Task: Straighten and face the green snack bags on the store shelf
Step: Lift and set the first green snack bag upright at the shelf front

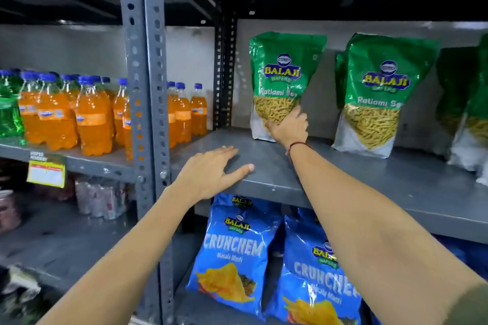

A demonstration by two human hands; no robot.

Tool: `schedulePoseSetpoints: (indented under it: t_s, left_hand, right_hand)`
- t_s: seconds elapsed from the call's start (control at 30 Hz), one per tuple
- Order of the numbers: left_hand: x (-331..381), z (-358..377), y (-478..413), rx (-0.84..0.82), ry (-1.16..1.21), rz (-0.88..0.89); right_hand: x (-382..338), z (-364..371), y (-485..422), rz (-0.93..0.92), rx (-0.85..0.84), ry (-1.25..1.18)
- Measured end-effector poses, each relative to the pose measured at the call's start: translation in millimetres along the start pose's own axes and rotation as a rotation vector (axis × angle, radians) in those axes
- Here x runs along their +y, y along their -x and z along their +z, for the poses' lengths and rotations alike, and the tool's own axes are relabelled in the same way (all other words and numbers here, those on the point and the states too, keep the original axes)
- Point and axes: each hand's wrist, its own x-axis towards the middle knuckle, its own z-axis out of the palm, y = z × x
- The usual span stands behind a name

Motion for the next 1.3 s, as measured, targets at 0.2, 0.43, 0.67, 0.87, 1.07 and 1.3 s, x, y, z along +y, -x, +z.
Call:
schedulePoseSetpoints:
  t_s: [0.2,0.43,0.67,0.87,1.07,1.3]
  left_hand:
    - [0.1,9.5,1.4,0.232,-0.090,0.033]
    - [-1.3,11.1,0.8,0.290,-0.079,0.031]
    - [-0.1,10.1,1.1,0.285,-0.081,0.016]
    - [-2.8,9.4,0.8,0.259,-0.112,0.035]
    - [-2.4,7.7,1.7,0.223,-0.109,0.027]
    - [-3.1,0.7,11.0,0.149,-0.134,0.077]
  right_hand:
    - [-8.1,19.4,-15.5,0.114,0.036,-0.119]
    - [-14.8,36.2,-25.9,0.185,0.183,-0.140]
    - [-13.8,25.7,-27.3,0.169,0.199,-0.141]
    - [-19.6,17.3,-9.8,0.142,0.227,-0.135]
    - [-23.8,1.7,16.7,0.106,0.219,-0.102]
    - [-30.0,-22.1,63.0,0.054,0.226,-0.147]
